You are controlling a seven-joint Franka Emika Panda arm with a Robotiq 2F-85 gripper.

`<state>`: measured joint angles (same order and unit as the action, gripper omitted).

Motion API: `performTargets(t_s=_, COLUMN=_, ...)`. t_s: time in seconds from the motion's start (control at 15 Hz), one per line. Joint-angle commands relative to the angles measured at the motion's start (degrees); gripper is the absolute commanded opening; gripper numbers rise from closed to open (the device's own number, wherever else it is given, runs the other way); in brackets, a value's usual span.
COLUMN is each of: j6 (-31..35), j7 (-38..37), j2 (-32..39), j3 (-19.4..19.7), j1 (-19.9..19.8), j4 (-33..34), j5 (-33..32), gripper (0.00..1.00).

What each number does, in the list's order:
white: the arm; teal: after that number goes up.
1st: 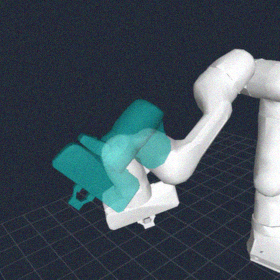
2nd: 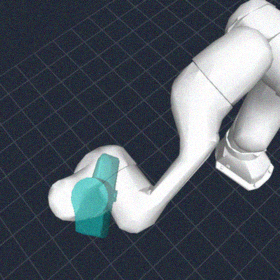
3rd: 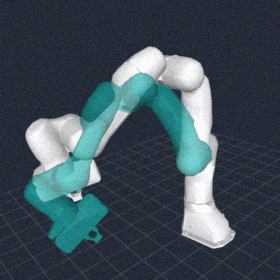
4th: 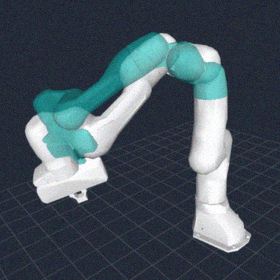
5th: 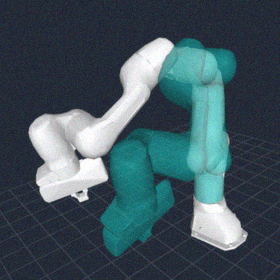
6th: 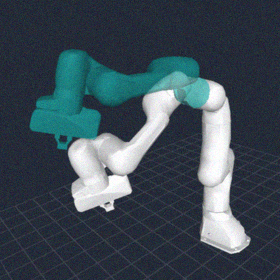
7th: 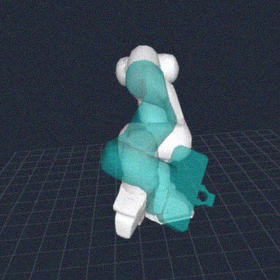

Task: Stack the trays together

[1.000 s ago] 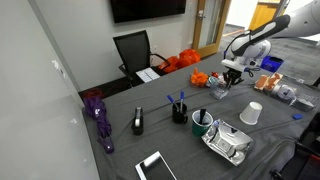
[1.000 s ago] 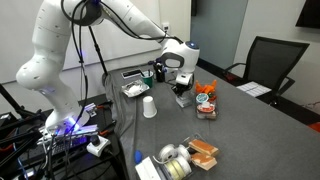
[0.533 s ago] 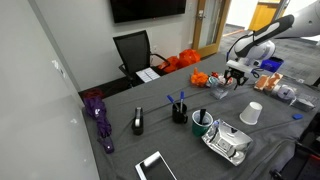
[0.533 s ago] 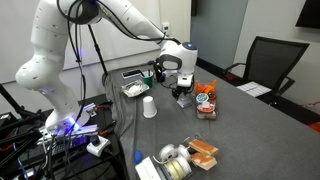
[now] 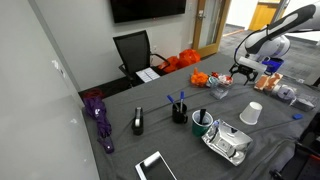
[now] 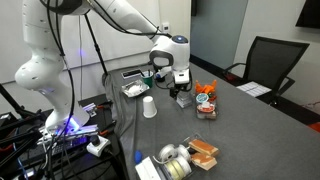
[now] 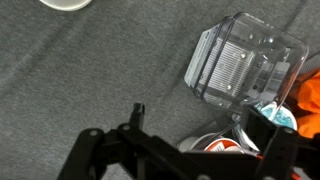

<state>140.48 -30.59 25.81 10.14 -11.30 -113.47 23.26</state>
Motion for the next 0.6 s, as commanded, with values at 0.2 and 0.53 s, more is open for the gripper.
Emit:
performTargets(t_s=0.2, j6=1.1, j7=10.2, j2=-9.0, j3=0.2, j1=-2.3, j4=-8.5, j5=1.3, gripper=1.0)
performTargets(t_s=0.53, j6=1.1, j7=12.7, j2=-12.0, j3=0.6, j1=-3.0, j4=-11.0, j5=1.7, gripper=1.0)
